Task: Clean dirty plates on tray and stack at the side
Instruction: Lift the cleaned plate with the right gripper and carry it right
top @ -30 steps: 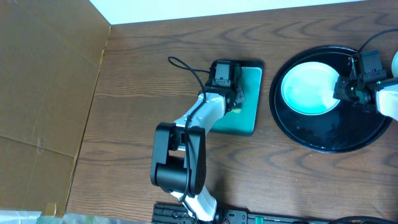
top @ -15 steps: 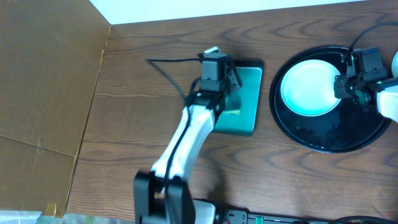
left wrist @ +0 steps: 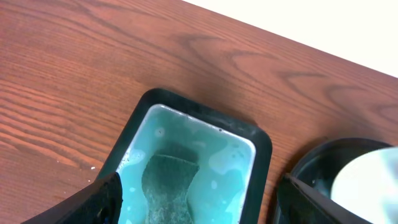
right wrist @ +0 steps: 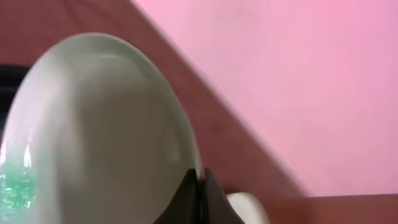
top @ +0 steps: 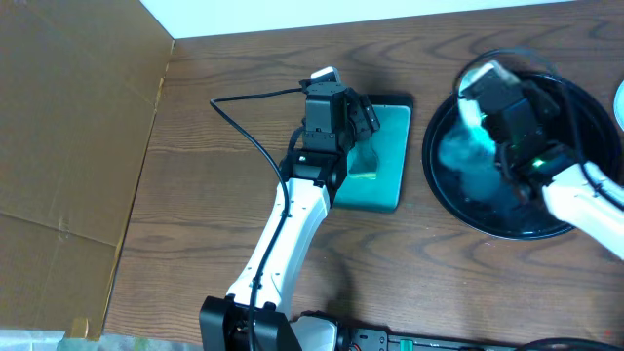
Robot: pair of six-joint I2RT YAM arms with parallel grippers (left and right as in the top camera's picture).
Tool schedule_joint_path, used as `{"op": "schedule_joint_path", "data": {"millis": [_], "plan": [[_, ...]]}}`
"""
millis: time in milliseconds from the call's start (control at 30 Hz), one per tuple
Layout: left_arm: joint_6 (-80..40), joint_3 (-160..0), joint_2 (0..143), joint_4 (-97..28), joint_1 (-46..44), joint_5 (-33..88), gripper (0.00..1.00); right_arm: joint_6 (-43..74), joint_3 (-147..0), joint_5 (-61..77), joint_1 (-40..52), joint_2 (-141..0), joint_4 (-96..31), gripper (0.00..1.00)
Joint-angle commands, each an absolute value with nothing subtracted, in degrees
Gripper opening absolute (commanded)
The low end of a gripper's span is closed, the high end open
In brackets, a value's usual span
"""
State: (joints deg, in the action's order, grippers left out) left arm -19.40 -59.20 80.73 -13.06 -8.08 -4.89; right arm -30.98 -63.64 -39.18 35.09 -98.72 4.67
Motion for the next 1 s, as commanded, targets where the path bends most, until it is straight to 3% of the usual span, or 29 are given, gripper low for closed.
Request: {"op": "schedule_joint_path", "data": {"millis": [0,267,600,767,967], "plan": [[-18.85,-59.64,80.93,-13.08,-8.05,-5.61,0.80,-51.94,-64.51,-52.31,38.24,-97.60,9.96,0.01],[-18.85,-59.64,80.93,-13.08,-8.05,-5.61,0.80,-71.99,-64.51,-57.67,42.52,-97.60,19.68,0.01],[-18.85,-59.64,80.93,-13.08,-8.05,-5.61,0.81,-72.10,-64.49,-61.04,43.48,-97.60,19.38,0.01],[-18.85,-59.64,80.93,-13.08,-8.05,-5.61,0.81,-56.27,-64.49,-58.50,41.69,-97.60,11.16,0.01],[-18.85,-59.64,80.93,-13.08,-8.05,-5.61,0.81,-16.49,-64.49,-43.38,33.39,-97.47,-4.69,0.01]]}}
